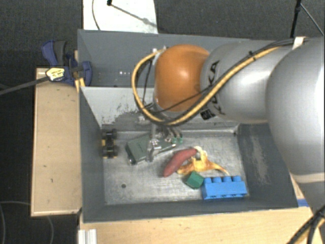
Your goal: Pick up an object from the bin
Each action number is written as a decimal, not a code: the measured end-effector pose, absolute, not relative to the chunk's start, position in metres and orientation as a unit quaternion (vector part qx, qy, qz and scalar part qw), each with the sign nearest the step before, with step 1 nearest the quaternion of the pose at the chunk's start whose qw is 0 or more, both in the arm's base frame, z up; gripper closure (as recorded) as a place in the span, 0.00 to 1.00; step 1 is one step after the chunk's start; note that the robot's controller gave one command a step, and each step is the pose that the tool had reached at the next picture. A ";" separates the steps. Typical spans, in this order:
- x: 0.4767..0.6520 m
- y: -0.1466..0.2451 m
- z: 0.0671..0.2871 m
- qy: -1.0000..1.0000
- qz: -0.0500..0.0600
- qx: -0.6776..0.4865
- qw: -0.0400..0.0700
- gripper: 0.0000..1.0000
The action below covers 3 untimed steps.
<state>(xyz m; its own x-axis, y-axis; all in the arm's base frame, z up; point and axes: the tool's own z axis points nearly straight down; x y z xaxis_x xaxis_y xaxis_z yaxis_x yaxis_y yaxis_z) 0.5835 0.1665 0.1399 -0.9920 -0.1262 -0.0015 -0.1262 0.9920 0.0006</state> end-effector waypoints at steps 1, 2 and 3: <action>0.583 0.170 0.072 1.000 0.001 -0.010 0.001 0.00; 0.590 0.138 0.072 0.999 0.001 -0.053 0.002 0.00; 0.584 0.172 0.073 1.000 0.002 -0.010 0.003 1.00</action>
Offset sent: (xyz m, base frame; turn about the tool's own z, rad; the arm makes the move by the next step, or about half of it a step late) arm 0.0050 -0.0294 -0.0699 0.0197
